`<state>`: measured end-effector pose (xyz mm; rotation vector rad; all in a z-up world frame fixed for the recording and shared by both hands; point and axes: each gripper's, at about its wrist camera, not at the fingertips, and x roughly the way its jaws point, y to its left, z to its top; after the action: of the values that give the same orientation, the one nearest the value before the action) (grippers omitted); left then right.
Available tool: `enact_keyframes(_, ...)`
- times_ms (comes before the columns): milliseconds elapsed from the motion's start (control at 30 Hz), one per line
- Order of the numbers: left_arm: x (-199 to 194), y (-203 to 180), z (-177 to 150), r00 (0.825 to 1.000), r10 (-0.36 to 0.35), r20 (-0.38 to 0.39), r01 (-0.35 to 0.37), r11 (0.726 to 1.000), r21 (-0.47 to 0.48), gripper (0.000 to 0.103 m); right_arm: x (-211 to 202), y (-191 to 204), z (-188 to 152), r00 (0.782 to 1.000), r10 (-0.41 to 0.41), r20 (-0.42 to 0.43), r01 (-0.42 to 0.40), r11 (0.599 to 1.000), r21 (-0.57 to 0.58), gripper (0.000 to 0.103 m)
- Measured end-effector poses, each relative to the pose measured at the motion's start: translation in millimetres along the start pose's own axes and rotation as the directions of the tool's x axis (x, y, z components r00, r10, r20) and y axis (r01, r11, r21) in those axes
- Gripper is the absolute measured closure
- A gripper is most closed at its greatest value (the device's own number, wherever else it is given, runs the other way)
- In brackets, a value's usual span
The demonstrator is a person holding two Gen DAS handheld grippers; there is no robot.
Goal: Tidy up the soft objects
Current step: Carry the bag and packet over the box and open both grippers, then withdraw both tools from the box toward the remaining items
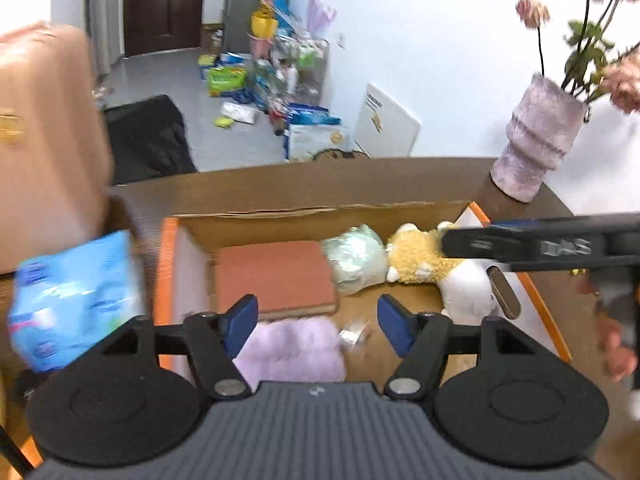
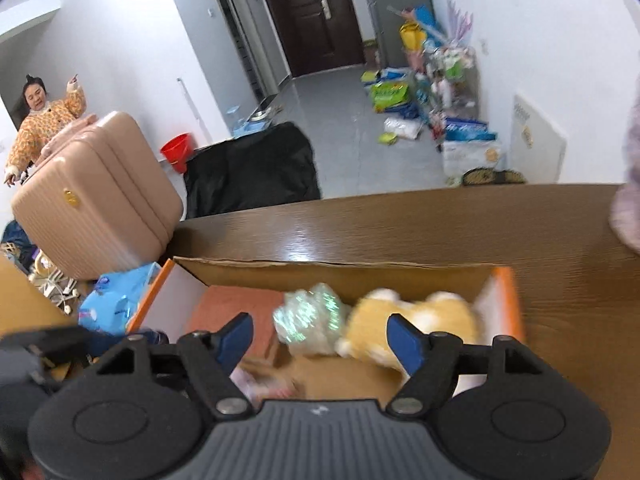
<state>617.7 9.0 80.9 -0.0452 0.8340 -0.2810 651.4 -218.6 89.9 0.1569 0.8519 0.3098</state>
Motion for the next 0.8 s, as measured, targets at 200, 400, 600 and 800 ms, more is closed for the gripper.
enact_keyframes(200, -75, 6, -27, 0.997, 0.061, 0.054, -0.059, 0.998, -0.022, 0.024, -89, -8, -36, 0.995, -0.072, 0.073, 0.073, 0.997, -0.010, 0.021)
enact_keyframes(400, -136, 3, -112, 0.982, 0.096, 0.166, -0.087, 0.994, -0.061, 0.021, -170, -4, -136, 0.982, -0.004, 0.191, 0.004, 1.000, 0.004, 0.020)
enact_keyframes(600, -197, -28, -230, 0.920, 0.183, 0.345, -0.180, 0.983, -0.040, 0.015, -227, 23, -264, 0.921, -0.003, 0.390, 0.036, 0.996, -0.077, 0.011)
enact_keyframes(800, -223, -59, -327, 0.921, 0.175, 0.349, -0.158, 0.984, -0.078, 0.010, -243, 53, -372, 0.904, -0.003, 0.428, 0.030, 0.998, -0.056, 0.008)
